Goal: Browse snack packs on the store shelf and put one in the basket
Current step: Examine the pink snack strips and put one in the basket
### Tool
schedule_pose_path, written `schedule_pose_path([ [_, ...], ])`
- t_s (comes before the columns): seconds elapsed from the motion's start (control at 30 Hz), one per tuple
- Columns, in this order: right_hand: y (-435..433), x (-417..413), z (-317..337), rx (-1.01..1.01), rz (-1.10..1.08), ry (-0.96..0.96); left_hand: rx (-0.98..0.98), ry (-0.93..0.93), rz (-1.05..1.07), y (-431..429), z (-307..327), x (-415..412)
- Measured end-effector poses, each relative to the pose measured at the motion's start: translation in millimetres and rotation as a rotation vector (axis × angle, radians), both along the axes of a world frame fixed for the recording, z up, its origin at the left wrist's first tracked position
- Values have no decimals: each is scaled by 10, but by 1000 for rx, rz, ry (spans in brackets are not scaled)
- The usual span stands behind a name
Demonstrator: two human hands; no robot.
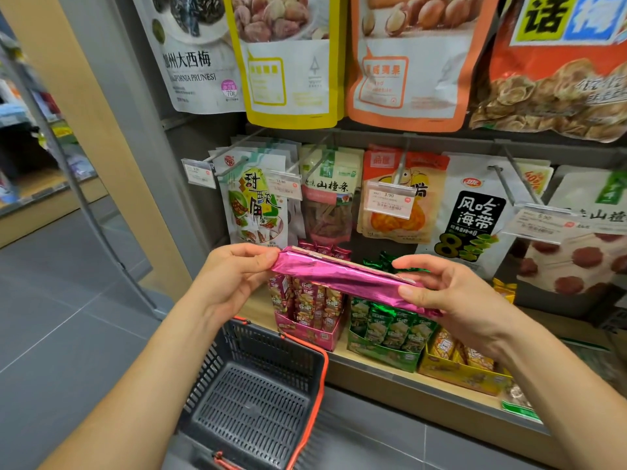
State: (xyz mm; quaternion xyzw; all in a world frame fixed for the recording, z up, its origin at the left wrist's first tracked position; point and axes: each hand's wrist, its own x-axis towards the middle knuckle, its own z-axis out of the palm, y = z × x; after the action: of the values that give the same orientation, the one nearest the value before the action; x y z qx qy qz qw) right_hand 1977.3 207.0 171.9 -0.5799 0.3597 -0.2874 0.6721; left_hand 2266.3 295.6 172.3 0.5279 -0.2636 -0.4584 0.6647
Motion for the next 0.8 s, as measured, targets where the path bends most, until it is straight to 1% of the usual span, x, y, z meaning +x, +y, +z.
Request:
schedule_pose_path([
  [0.1, 9, 20, 9, -24, -14, 47, -7, 2, 42, -34, -34, 17],
  [0.2, 6, 4, 64, 2, 37, -53, 18, -11, 84, -55, -81, 57],
  [0.3, 25, 3, 112, -134, 69, -33, 121, -87, 124, -72, -162, 87],
  [0.37, 52, 70, 99, -207, -16, -43, 175, -199, 132, -97, -230, 73],
  [0.43, 75, 164, 67, -322, -108, -14, 244, -400, 109, -128, -309, 31],
  [0.5, 84, 243, 47, -461, -169, 73, 321, -697, 33, -141, -403, -35],
  [0.6, 103, 306, 19, -649, -252, 217, 449, -1256, -211, -127, -512, -142],
  [0.63, 112, 321, 11, -699, -278, 263, 447, -1412, -292, -119, -529, -178],
  [0.67, 123, 340, 1, -736, -297, 303, 403, -1478, -346, -124, -533, -209],
  [0.7, 131, 365, -10, -755, -302, 332, 327, -1450, -378, -130, -520, -245],
  [0.8, 158, 470, -54, -768, -243, 391, 70, -1179, -379, -137, -397, -451],
])
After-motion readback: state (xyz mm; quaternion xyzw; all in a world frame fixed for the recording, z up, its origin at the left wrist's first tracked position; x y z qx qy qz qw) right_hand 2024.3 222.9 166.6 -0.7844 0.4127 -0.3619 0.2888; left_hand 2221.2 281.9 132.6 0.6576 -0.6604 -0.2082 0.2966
